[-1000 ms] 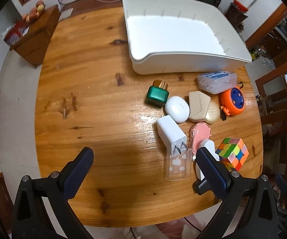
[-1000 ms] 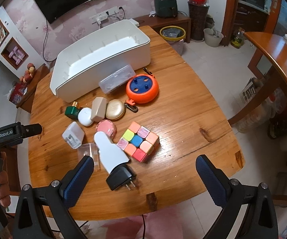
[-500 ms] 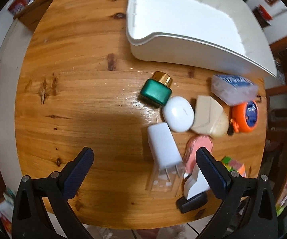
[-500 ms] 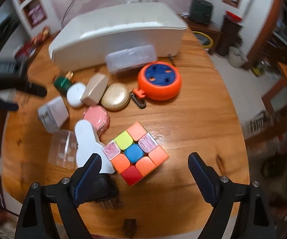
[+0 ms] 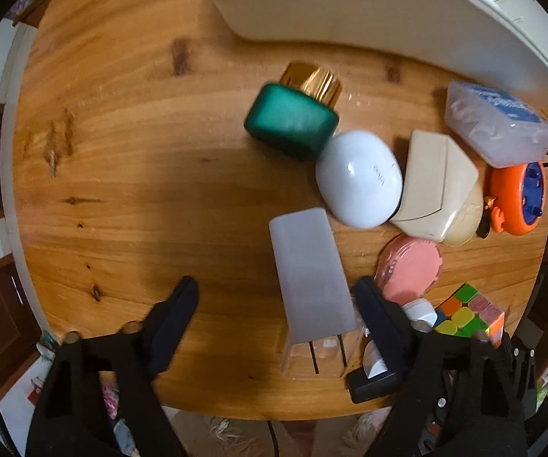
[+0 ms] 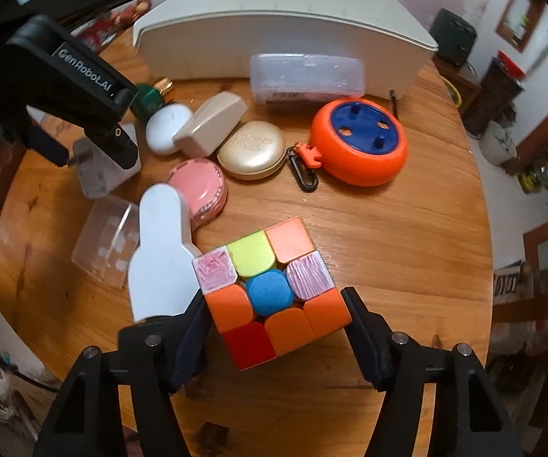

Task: Organize rigid objects
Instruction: 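Reach the right tool to the Rubik's cube while the left tool reaches the white charger, then close the right gripper on the cube while the left gripper grasps the charger, then carry the cube and charger into the white bin and lower them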

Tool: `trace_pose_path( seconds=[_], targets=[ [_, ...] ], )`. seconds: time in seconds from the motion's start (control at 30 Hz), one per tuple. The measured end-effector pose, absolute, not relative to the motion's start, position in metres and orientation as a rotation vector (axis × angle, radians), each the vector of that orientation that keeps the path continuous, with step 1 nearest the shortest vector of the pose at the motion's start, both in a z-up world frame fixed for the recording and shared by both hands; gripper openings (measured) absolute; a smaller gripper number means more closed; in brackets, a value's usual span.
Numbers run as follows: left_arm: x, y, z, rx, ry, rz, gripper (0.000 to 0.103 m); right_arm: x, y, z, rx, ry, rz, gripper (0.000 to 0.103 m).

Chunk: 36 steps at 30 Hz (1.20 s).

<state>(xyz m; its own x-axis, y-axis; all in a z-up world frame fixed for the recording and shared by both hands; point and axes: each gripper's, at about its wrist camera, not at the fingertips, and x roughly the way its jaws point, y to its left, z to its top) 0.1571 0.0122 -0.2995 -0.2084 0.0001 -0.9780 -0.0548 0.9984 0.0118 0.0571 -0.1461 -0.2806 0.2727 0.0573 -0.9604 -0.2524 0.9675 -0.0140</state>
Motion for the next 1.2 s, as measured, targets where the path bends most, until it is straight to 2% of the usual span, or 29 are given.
trace_pose_path(
  seconds=[0.17,0.23,0.27,0.57,0.87,1.2],
  targets=[
    [0.154,0.022,-0.314,-0.118,1.819,0.033,0.056,0.059,-0.142,-0.285,-0.209,1.279,0.24,0.067],
    [0.152,0.023,-0.318,-0.131,1.813,0.006,0.032,0.059,-0.142,-0.283,-0.215,1.276,0.248,0.067],
    [0.151,0.023,-0.319,-0.122,1.808,-0.002,0.03,0.06,-0.142,-0.283,-0.219,1.274,0.25,0.066],
    [0.145,0.011,-0.298,-0.035,1.721,-0.047,0.029,0.047,-0.135,-0.27,-0.219,1.264,0.208,0.064],
    [0.128,0.013,-0.21,0.001,1.544,-0.143,0.029,0.054,-0.128,-0.228,-0.204,1.222,0.174,0.064],
    [0.15,0.023,-0.102,0.048,1.223,-0.219,0.029,0.098,-0.12,-0.123,-0.119,1.046,0.191,0.064]
  ],
)
